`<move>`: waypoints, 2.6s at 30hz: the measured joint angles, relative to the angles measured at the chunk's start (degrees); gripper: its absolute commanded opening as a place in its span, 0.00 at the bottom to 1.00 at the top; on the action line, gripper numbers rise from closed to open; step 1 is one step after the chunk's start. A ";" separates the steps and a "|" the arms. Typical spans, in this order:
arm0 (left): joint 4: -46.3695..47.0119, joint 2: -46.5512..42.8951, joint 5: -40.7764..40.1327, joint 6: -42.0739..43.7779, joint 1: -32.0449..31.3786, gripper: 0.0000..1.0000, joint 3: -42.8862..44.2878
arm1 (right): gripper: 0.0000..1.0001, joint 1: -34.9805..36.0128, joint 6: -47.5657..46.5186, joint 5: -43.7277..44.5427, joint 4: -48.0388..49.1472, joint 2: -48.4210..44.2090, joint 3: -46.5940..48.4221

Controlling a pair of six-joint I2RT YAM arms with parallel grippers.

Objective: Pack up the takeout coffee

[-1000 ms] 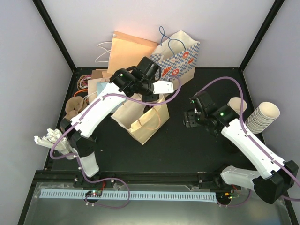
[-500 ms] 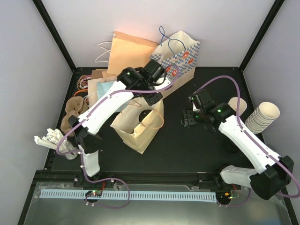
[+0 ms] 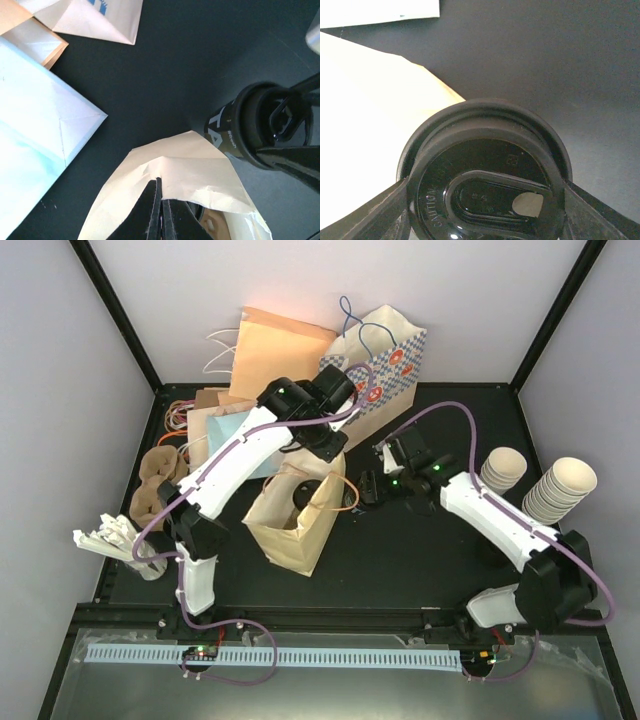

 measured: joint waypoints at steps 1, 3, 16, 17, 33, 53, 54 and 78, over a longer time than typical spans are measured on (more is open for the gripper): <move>-0.20 0.02 -0.07 -0.74 0.20 0.02 0.07 | 0.72 0.22 0.42 -0.96 1.29 0.61 -0.66; -0.70 0.02 -0.35 -2.03 0.83 0.01 0.13 | 0.72 0.48 1.60 -2.51 3.43 1.70 -1.79; -2.89 -0.02 -3.74 -5.18 5.07 0.27 0.15 | 0.72 3.10 8.13 -6.40 16.00 12.52 0.33; -3.02 -0.02 -4.04 -5.31 5.44 0.36 0.15 | 0.72 3.89 8.20 -6.38 16.17 13.90 1.57; 1.62 -11.82 -5.75 -6.23 9.49 0.99 -6.69 | 0.72 7.54 6.47 -1.99 14.43 15.96 5.75; 30.16 -58.64 -1.53 -20.35 36.20 0.34 -54.47 | 0.72 7.26 2.34 6.36 8.22 5.81 4.02; 30.58 -59.67 -1.22 -21.44 38.10 0.29 -56.17 | 0.72 7.19 2.16 6.47 7.98 5.33 3.76; 31.06 -59.74 5.35 -34.12 53.42 0.02 -70.84 | 0.72 6.73 1.11 6.93 6.88 0.59 1.75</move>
